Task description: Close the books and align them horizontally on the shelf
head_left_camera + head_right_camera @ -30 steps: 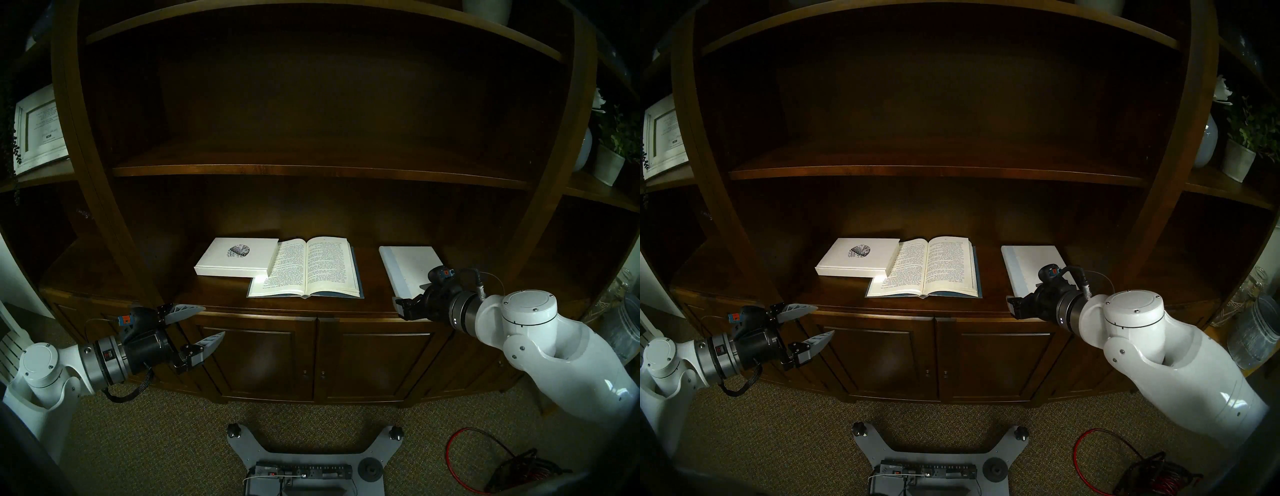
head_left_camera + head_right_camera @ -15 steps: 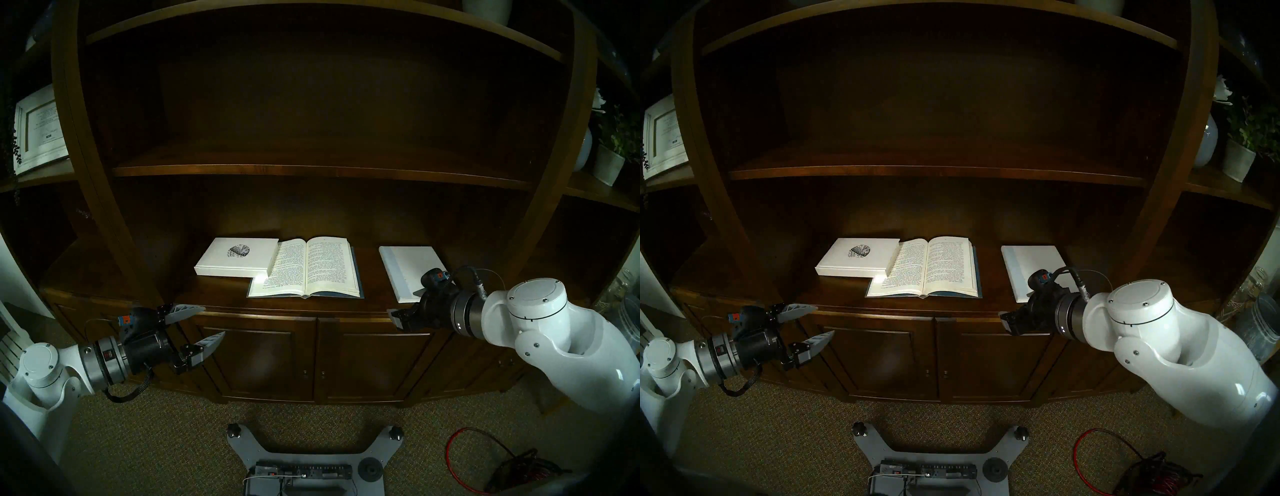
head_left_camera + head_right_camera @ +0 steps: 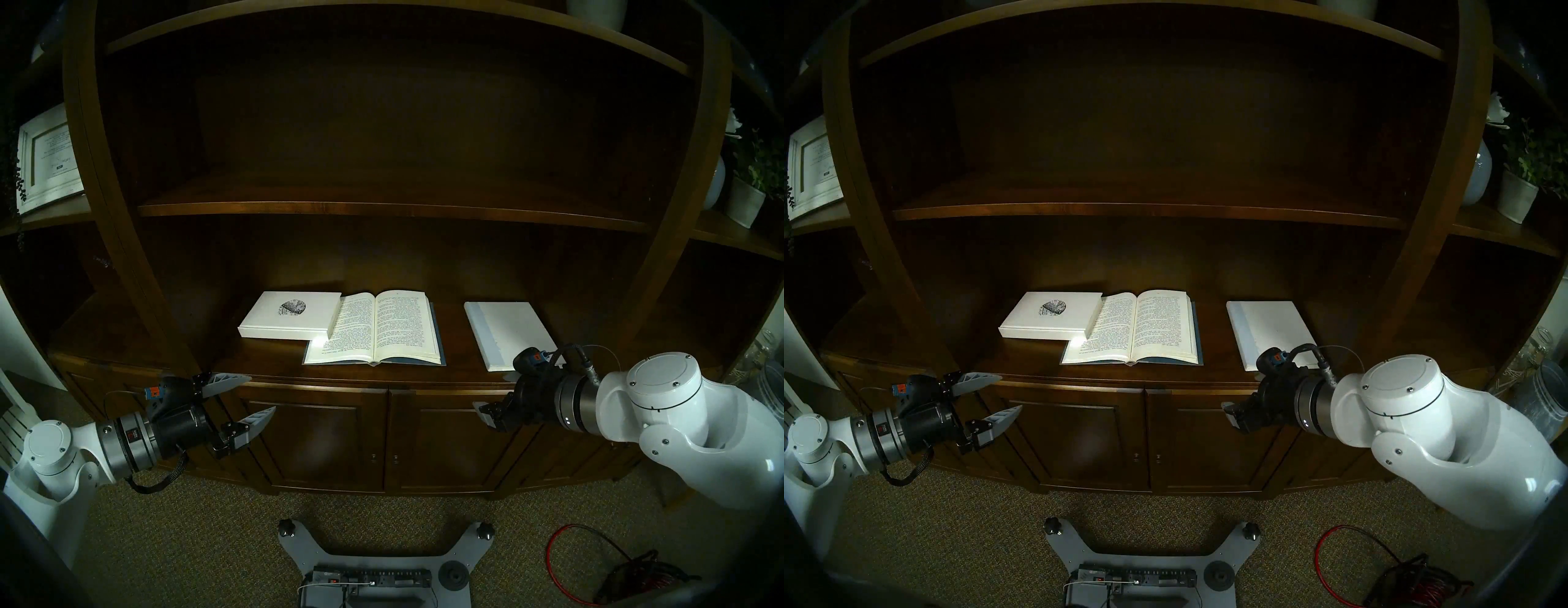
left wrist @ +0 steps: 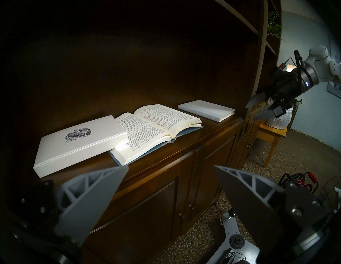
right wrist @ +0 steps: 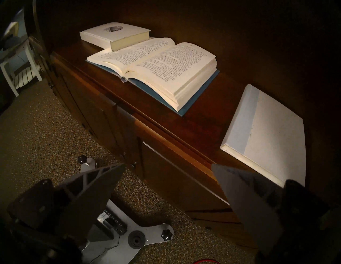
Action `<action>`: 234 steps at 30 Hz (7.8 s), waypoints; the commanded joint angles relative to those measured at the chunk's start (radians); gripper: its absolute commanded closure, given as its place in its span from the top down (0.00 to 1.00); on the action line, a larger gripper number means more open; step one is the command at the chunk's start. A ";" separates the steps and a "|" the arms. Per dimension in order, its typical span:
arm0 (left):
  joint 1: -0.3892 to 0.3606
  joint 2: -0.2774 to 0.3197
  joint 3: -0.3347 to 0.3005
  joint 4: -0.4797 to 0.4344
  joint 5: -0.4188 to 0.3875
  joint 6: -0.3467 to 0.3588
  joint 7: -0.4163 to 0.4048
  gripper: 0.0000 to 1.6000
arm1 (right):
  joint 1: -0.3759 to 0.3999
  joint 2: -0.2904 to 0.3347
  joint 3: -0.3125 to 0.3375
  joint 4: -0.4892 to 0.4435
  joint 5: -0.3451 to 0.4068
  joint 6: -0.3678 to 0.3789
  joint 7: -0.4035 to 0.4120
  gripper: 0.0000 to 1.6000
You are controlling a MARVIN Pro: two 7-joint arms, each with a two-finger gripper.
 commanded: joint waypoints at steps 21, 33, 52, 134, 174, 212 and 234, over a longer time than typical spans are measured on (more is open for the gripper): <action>-0.006 -0.001 -0.008 -0.014 -0.006 -0.004 -0.001 1.00 | 0.056 0.007 -0.024 -0.042 -0.033 0.017 -0.023 1.00; -0.006 -0.001 -0.008 -0.014 -0.006 -0.004 -0.001 1.00 | 0.098 -0.046 -0.040 -0.056 -0.029 0.080 -0.128 1.00; -0.006 -0.001 -0.008 -0.013 -0.005 -0.004 -0.001 1.00 | 0.240 -0.069 -0.177 0.044 -0.126 0.128 -0.171 1.00; -0.008 0.004 -0.004 -0.009 -0.002 -0.004 -0.001 1.00 | 0.888 -0.820 -0.283 0.705 -0.454 0.242 -0.203 1.00; -0.007 0.001 -0.006 -0.012 -0.005 -0.005 -0.001 1.00 | 1.123 -0.829 -0.360 1.086 -0.441 0.243 -0.142 1.00; -0.006 0.000 -0.008 -0.013 -0.006 -0.005 -0.001 1.00 | 1.215 -0.721 -0.523 1.274 -0.186 0.243 -0.061 1.00; -0.007 -0.001 -0.008 -0.013 -0.005 -0.004 -0.001 1.00 | 1.174 -0.524 -0.761 1.041 0.046 0.243 0.032 1.00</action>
